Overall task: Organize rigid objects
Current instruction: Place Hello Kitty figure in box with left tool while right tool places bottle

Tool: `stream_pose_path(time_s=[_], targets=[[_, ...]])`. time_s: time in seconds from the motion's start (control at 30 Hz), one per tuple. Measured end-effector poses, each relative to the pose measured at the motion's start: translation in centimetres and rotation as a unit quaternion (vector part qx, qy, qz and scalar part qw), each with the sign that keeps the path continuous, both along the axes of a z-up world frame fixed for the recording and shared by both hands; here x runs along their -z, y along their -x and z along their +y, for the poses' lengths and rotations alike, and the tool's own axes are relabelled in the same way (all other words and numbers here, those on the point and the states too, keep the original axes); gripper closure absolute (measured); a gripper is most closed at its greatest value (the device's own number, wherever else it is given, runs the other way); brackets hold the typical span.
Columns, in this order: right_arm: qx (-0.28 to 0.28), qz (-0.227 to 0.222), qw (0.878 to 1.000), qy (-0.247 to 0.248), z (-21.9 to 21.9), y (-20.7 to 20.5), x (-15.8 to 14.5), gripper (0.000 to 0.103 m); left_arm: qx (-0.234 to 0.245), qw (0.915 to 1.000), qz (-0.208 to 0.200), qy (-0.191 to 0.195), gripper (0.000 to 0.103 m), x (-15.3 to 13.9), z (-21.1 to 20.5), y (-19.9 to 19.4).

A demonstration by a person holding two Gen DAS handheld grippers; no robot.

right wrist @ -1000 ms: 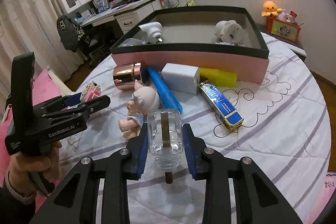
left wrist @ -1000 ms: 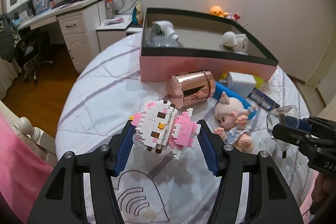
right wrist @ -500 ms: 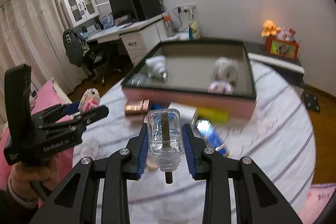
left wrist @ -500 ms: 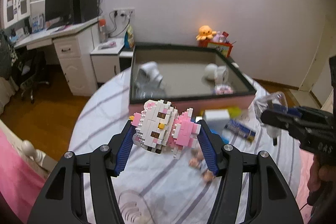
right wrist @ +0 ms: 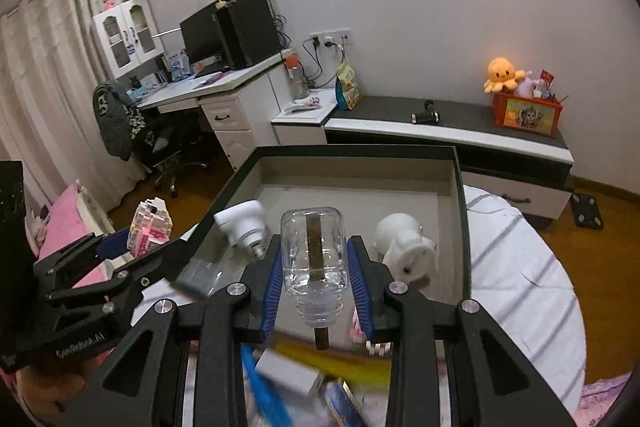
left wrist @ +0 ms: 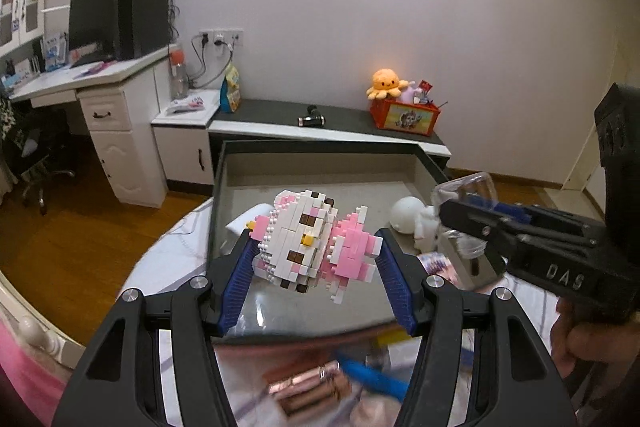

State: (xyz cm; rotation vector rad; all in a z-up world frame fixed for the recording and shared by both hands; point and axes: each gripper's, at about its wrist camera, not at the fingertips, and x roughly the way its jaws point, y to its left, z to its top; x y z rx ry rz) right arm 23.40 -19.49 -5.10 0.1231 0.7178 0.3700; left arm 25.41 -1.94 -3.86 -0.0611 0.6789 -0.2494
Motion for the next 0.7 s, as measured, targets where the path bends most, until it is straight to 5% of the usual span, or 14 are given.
stream_pose_path(time_s=[0.33, 0.47, 0.6, 0.7], targets=[[0.015, 0.037, 0.999, 0.004, 0.2, -3.8, 3.4, 0.071, -0.004, 0.9988, 0.047, -0.012, 0.041, 3.9, -1.9, -4.7], [0.024, 0.048, 0.999, 0.000, -0.1, -4.2, 4.4, 0.068, -0.018, 0.9989, 0.041, -0.015, 0.012, 4.2, -1.3, -4.0], [0.041, 0.036, 0.998, -0.008, -0.6, -3.3, 4.1, 0.017, -0.046, 0.9986, 0.022, -0.010, 0.000, 3.3, 0.3, -2.6], [0.050, 0.031, 0.998, -0.013, -1.0, -2.9, 3.3, 0.016, -0.061, 0.9980, 0.014, -0.005, 0.000, 2.6, 1.6, -1.2]])
